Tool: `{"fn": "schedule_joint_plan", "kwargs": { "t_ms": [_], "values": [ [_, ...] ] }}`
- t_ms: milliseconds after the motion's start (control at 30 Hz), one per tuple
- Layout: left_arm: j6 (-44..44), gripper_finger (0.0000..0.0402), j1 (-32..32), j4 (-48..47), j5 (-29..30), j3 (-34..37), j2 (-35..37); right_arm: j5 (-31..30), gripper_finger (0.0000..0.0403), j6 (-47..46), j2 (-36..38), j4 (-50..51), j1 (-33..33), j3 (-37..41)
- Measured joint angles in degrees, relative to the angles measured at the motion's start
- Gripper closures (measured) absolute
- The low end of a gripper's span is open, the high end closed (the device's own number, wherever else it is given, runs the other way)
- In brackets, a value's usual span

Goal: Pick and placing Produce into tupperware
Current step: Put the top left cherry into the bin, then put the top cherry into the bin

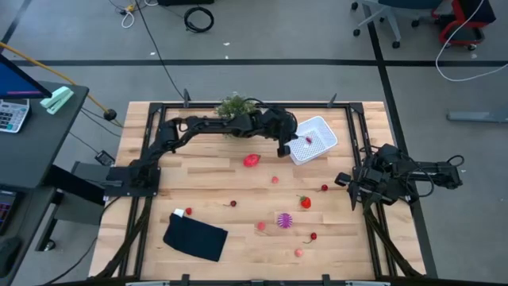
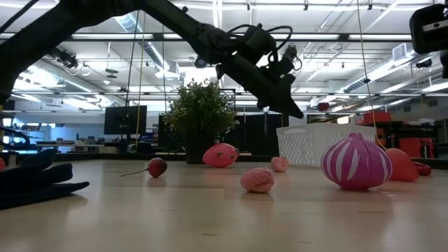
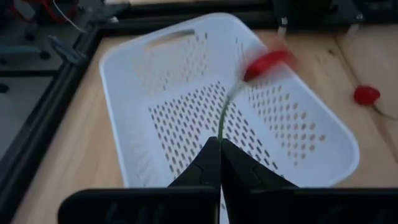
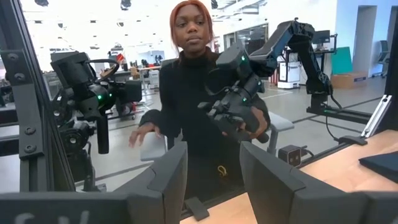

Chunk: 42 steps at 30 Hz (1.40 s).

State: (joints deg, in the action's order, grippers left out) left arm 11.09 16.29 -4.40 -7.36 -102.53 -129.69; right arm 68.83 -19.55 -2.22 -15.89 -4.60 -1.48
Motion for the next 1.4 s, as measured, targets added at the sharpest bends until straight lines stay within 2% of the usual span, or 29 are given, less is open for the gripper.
{"fn": "schedule_joint_plan", "kwargs": {
  "t_ms": [500, 733, 1000, 1400],
  "values": [
    [-1.42, 0.0396, -0.48, -1.95, 0.01, 0.04, -1.77, 0.03, 0.0247, 0.00, 0.00, -0.01, 0.02, 0.00],
    [0.14, 0.0375, -1.09, -2.97, 0.01, -0.05, -2.43, 0.03, 0.0247, 0.00, 0.00, -0.03, 0.02, 0.00],
    [0.69, 0.0378, -1.18, -3.04, 0.01, 0.02, -2.82, 0.03, 0.0247, 0.00, 0.00, -0.02, 0.02, 0.02],
    [2.62, 0.0330, -1.16, -3.11, 0.03, 0.06, -2.87, -0.07, 0.0247, -1.02, 0.00, -0.02, 0.02, 0.00]
  ]
}}
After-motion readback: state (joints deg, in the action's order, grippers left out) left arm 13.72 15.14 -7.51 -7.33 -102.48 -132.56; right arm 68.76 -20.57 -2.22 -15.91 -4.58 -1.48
